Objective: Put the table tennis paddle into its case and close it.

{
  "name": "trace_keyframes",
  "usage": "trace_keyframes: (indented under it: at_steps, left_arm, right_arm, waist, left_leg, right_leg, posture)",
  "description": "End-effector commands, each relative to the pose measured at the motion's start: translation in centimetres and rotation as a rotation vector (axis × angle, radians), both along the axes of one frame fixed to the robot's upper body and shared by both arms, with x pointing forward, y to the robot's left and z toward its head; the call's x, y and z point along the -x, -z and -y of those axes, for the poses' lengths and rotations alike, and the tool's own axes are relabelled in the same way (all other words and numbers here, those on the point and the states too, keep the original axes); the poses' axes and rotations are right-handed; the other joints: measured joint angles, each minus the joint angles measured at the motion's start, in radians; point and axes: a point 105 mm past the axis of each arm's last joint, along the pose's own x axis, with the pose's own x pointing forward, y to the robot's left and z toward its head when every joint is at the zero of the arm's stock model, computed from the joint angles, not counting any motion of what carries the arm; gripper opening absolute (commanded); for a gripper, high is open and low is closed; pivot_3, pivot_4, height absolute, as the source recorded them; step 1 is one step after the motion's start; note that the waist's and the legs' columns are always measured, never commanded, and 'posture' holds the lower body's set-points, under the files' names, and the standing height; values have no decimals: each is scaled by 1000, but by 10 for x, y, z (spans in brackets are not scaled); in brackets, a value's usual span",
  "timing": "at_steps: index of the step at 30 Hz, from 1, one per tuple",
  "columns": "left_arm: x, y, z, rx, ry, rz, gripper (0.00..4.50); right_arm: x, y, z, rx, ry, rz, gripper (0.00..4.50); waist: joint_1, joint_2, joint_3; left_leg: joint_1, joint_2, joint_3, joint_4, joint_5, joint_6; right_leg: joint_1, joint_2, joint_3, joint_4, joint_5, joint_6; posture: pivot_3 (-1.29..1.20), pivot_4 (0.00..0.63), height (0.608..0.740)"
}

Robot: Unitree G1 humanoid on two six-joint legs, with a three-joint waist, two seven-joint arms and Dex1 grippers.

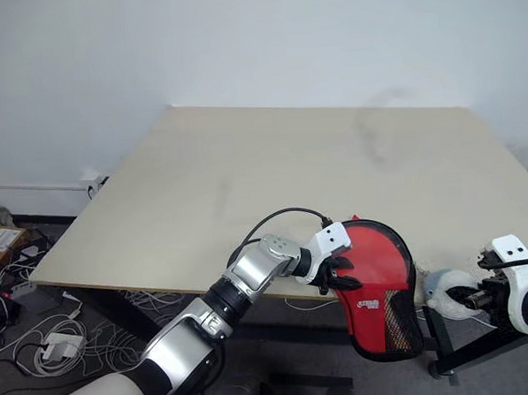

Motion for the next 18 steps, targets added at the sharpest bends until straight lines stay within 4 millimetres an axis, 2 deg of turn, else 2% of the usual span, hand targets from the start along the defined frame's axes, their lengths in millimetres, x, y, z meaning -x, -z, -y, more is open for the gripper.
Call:
trace_keyframes:
  at_steps: [1, 6, 13, 18]
  left_arm:
    - [12, 35, -8, -122, -22, -104, 2471]
    - [12, 35, -7, -120, -22, -111, 2471]
    - [14, 35, -5, -117, -19, -116, 2471]
    - [14, 36, -6, -118, -17, -118, 2471]
  right_arm:
    - [6, -15, 6, 58, -72, 23, 301]
    - [35, -4, -11, 41, -232, -58, 300]
    - [62, 9, -30, 24, -381, -145, 300]
    - [78, 8, -32, 49, -440, -181, 300]
  waist:
    - [2, 0, 0]
    - [6, -1, 0]
    - [22, -2, -1]
    - [25, -4, -1]
  left_leg:
    - [0, 0, 0, 0, 0, 0]
    - [0, 0, 0, 0, -1, -1]
    - [0, 0, 0, 0, -2, -1]
    - [0, 0, 0, 0, -2, -2]
  right_leg:
    - [0, 0, 0, 0, 0, 0]
    - [0, 0, 0, -1, 0, 1]
    - [0, 0, 0, -1, -1, 1]
    - [0, -1, 0, -2, -1, 2]
  posture:
    - [0, 0, 715]
    - [0, 0, 715]
    - [0, 0, 715]
    - [0, 0, 715]
